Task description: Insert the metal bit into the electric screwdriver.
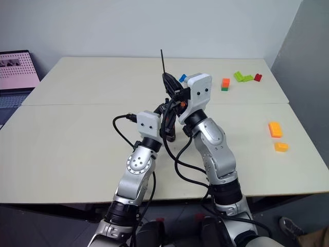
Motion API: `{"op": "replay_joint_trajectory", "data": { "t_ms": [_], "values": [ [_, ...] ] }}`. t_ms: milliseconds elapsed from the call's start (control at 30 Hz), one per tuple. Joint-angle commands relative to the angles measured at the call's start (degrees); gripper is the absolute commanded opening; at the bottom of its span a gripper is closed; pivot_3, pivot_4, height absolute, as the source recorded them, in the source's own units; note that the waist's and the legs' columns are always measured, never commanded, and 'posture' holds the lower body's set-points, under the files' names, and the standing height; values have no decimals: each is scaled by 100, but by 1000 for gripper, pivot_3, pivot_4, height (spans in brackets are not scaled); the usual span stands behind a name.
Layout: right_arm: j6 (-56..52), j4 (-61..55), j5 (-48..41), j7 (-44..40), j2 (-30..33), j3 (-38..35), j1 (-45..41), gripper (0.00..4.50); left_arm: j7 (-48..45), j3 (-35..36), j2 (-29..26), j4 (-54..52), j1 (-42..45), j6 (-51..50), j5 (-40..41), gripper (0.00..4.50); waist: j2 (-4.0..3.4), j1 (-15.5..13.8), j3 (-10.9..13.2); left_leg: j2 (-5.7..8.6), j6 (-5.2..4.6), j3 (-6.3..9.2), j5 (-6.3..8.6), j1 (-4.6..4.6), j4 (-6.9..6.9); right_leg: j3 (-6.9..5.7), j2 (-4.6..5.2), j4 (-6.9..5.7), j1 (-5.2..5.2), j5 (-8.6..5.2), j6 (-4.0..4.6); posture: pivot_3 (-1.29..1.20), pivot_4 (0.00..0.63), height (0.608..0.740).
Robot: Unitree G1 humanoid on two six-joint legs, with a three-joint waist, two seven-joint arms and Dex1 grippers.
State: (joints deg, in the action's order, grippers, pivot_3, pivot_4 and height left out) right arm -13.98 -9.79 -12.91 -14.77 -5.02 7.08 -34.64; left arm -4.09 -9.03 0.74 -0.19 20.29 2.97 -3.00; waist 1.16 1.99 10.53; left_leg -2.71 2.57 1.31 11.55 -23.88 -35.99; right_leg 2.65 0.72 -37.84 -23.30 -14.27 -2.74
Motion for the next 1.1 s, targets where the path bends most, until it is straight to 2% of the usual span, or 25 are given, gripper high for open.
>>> {"op": "replay_joint_trajectory", "data": {
  "t_ms": [33, 167, 333, 467, 767, 833, 900, 1100],
  "values": [
    [123, -114, -88, -31, -42, -17, -25, 0, 43, 32, -5, -24, 25, 50, -81, 1635, 0, 0, 0, 0, 0, 0, 0, 0, 0, 0, 0, 0, 0, 0, 0, 0, 150, 740],
    [114, -118, -119, -65, -31, -32, -14, 0, 6, 24, -7, -33, 29, 52, -57, 1635, 0, 0, 0, 0, 0, 0, 0, 0, 1, 0, 0, 2, 0, 0, 1, 0, 150, 740],
    [-75, -314, -497, -322, 130, -219, -135, 0, -847, 33, -289, -414, 95, -101, 529, 1635, 0, -3, 0, 0, 0, 0, 0, -1, 2, -1, 0, 3, 0, -1, 2, 0, 150, 740],
    [-464, -592, -1040, -735, 536, -448, -244, 0, -1697, 174, -736, -771, 209, -436, 1185, 1633, -1, -11, 2, -1, 0, 1, 0, -9, 2, -4, 1, 7, -4, -7, 11, 0, 150, 740],
    [-1817, -1012, -2616, -1833, 1990, -1085, -590, 0, -3322, 532, -1776, -1395, 577, -1979, 2811, 1632, 3, -13, 12, -1, -1, 3, 1, -32, 8, -11, 4, 17, -20, -4, 6, 0, 150, 740],
    [-1991, -1019, -2878, -2018, 2184, -1124, -645, 0, -3531, 556, -1927, -1461, 664, -2220, 3036, 1632, 3, -13, 13, -2, -1, 3, 1, -32, 10, -11, 3, 16, -22, -5, 8, 0, 150, 740],
    [-2125, -974, -3456, -2203, 2109, -1303, -648, 0, -3754, 517, -2051, -1492, 730, -2308, 3118, 1632, 3, -12, 13, -2, -1, 3, 1, -33, 13, -12, 3, 16, -23, -7, 9, 0, 150, 740],
    [-1990, -979, -3467, -3032, 2519, -1103, -493, 0, -4181, 390, -2148, -1492, 729, -2453, 3242, 1632, 3, -13, 13, -1, -1, 2, 1, -33, 12, -11, 3, 19, -23, -7, 9, 0, 150, 740]
  ]
}}
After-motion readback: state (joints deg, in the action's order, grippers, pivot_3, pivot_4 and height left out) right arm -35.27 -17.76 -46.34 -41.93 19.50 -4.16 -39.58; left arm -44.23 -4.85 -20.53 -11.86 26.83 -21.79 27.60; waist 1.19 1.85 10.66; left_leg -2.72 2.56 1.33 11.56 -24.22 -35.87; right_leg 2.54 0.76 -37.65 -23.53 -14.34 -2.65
